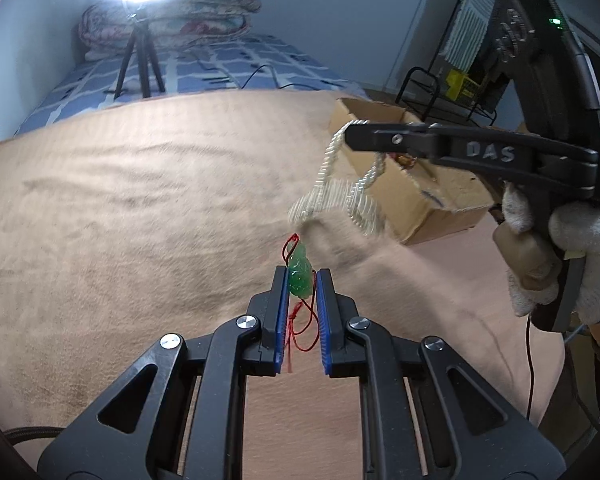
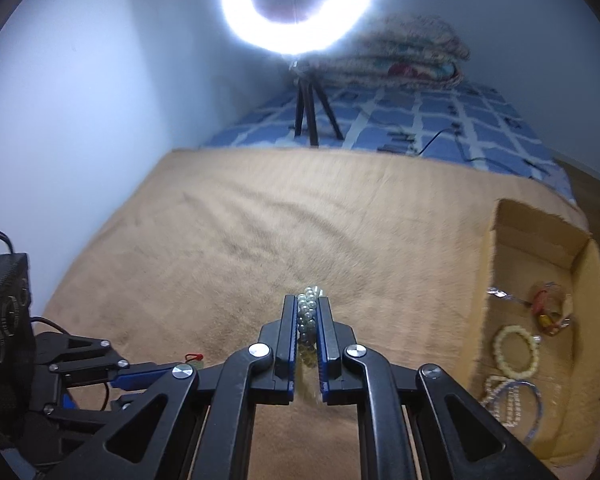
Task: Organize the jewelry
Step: 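Lift the pendant and pearl necklace in both tools and carry them over the box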
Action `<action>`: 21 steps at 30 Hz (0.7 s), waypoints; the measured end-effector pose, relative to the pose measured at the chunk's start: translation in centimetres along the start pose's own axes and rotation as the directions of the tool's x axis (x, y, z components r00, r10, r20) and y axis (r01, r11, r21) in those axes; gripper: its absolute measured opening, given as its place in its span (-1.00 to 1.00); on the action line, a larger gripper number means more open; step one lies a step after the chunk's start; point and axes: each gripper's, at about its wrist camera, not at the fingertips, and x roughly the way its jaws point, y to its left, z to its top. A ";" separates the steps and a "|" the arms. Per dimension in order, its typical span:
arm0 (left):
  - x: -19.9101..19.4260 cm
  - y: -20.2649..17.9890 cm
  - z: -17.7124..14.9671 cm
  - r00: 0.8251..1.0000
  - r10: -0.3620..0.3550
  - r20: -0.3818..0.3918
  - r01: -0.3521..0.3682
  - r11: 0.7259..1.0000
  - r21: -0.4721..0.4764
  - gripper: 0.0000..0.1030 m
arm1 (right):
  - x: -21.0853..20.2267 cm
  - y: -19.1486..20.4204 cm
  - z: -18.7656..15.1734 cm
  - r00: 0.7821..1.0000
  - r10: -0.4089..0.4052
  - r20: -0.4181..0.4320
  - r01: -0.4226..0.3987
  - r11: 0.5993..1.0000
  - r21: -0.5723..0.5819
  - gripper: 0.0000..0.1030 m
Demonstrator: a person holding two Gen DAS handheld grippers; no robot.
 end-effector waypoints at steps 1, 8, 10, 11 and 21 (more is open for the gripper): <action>-0.1 -0.4 0.2 1.000 -0.004 0.004 0.004 1.000 0.006 -0.78 | -0.6 -0.2 0.1 1.000 0.000 0.011 0.000 1.000 0.004 -0.89; 0.2 -2.7 1.5 0.999 -0.033 0.017 0.032 0.999 0.036 -0.78 | -5.2 -2.4 -0.2 0.997 -0.014 0.079 0.012 1.000 0.025 -0.89; 0.4 -3.3 1.9 0.999 -0.038 0.018 0.037 0.998 0.046 -0.78 | -6.0 -2.9 -0.3 0.996 -0.018 0.089 0.015 0.999 0.031 -0.90; 0.5 -3.7 2.1 0.999 -0.043 0.019 0.042 0.998 0.051 -0.78 | -6.4 -3.2 -0.4 0.995 -0.018 0.095 0.015 0.999 0.035 -0.90; 0.1 -7.3 5.7 0.994 -0.086 0.061 0.079 0.991 0.106 -0.78 | -12.6 -6.6 0.2 0.976 -0.028 0.216 0.007 0.995 0.098 -0.89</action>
